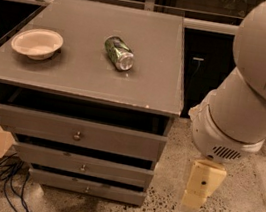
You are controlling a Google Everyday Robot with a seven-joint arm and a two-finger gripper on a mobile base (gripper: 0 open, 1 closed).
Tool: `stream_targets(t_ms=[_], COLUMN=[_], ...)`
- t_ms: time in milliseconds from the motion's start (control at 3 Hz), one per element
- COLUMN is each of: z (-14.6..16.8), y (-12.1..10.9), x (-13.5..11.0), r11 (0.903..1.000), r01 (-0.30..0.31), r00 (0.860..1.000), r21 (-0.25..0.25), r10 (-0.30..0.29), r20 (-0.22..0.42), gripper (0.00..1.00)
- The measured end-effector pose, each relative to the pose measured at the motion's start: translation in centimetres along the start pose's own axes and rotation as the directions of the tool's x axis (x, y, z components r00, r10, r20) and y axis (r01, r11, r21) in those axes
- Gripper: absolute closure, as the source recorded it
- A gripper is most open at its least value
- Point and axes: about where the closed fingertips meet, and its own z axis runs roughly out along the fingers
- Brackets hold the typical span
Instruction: Open top drawer
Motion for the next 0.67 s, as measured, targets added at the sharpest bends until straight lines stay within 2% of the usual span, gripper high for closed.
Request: stream_targets(t_ms=[333,667], z=[-0.1,1.5], y=[0.0,-0.6], x=[-0.1,-1.0], r11=[1.0000,0.9997], r01=[0.002,-0.008], r00=[1.000,1.000], r21=[0.002,0.024], r10=[-0.002,0.008], r20=[-0.001,0.008], gripper=[0.00,0.00])
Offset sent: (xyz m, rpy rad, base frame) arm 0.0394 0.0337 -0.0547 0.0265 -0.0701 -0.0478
